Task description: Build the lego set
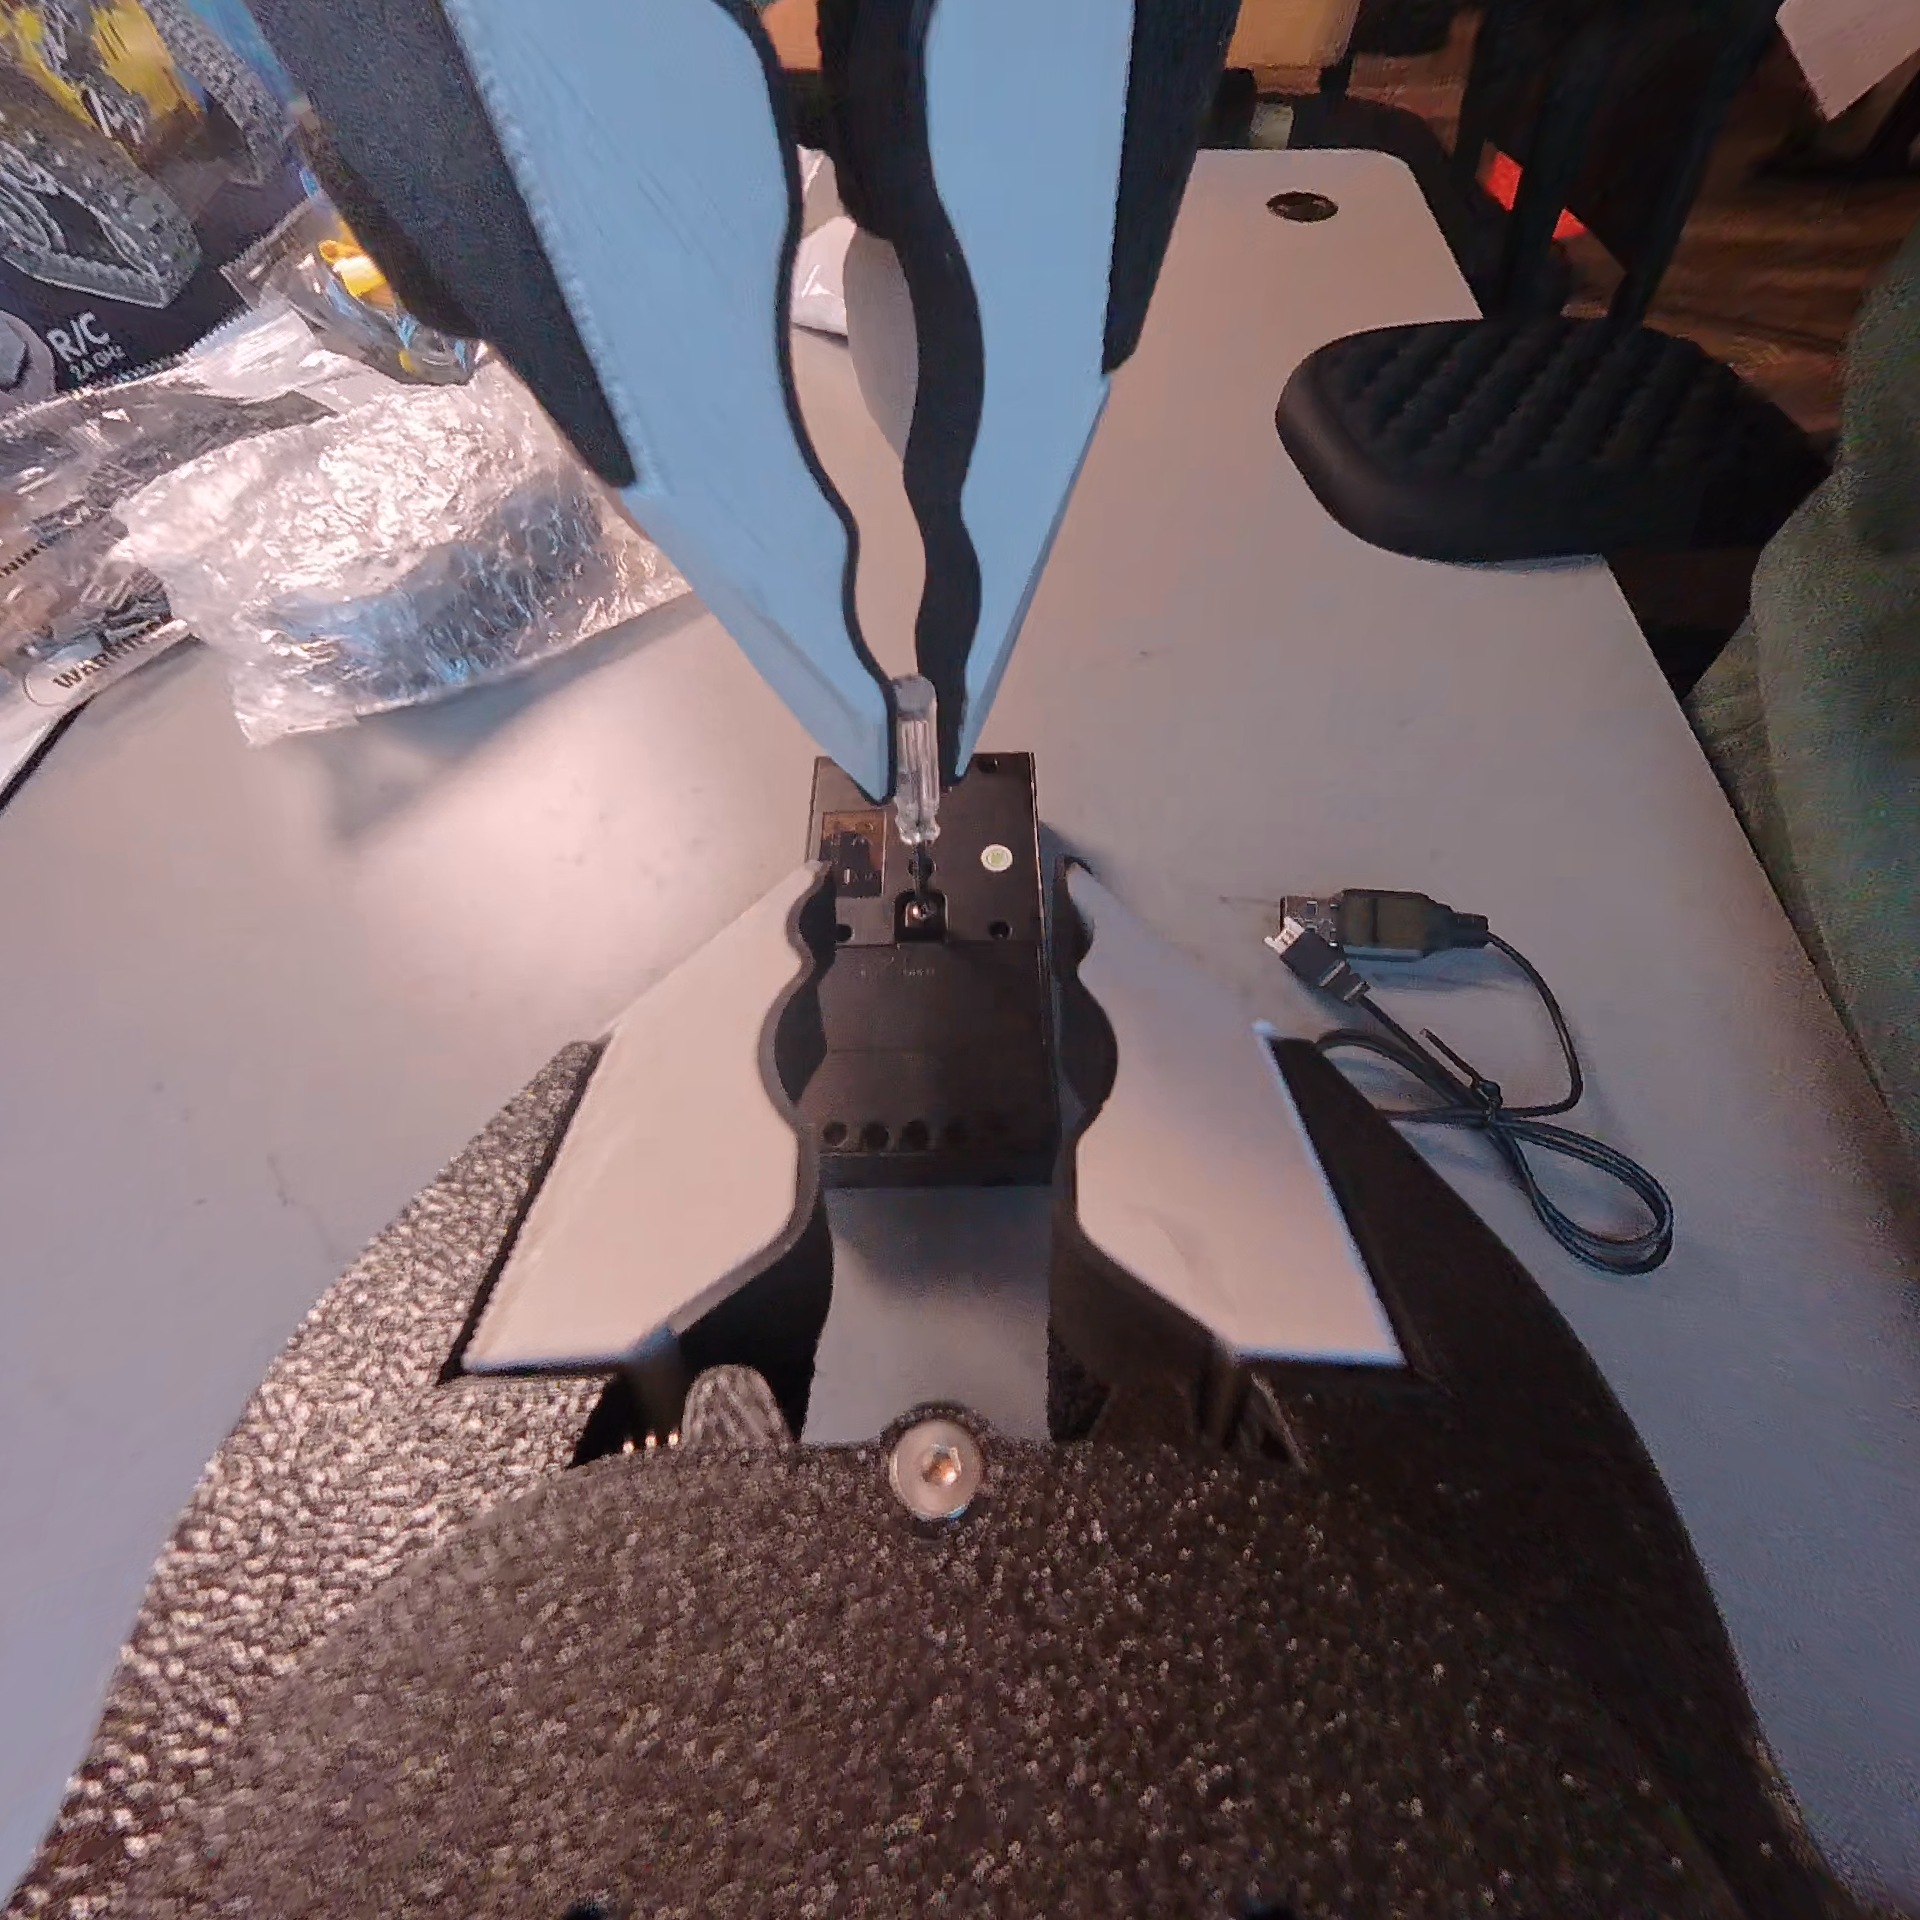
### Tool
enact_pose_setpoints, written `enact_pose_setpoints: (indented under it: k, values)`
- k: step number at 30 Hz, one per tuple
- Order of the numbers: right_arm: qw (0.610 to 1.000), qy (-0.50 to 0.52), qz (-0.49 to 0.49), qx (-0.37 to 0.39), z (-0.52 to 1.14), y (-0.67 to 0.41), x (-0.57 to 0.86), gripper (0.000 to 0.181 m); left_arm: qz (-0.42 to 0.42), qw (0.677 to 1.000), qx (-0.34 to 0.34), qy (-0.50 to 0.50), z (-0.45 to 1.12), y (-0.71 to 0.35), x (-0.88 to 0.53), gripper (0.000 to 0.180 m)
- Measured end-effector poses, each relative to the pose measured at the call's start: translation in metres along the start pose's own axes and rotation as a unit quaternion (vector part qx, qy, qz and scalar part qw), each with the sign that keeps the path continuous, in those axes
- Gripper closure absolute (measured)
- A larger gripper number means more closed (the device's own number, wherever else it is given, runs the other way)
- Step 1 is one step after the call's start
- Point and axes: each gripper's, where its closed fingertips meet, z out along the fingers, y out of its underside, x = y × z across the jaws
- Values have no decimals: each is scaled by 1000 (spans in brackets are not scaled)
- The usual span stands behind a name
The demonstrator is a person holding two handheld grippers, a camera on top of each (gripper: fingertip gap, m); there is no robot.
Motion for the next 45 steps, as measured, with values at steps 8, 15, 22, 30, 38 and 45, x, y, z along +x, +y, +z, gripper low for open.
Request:
enact_pose_setpoints:
  k: [8, 15, 22, 30, 38, 45]
  values:
    - [990, -13, -142, -23, 1, -2, -2, 174, 3, 1000, 3, 13, 17, -8, -5, 164]
    - [1000, 4, 17, 9, -8, 0, -3, 159, 23, 999, -6, -36, 20, -7, -9, 172]
    - [973, 24, 225, 43, -20, 2, 4, 166, 10, 999, -10, -50, 22, -8, -13, 172]
    - [978, 16, 207, 4, -13, 5, 5, 174, -7, 998, -6, -55, 20, -7, -15, 171]
    - [987, 4, -143, -72, -13, 7, 5, 173, -29, 999, 32, 4, 7, -16, -13, 156]
    - [981, -4, -173, -90, -13, 8, 6, 173, -21, 999, 26, 14, 12, -15, -15, 172]
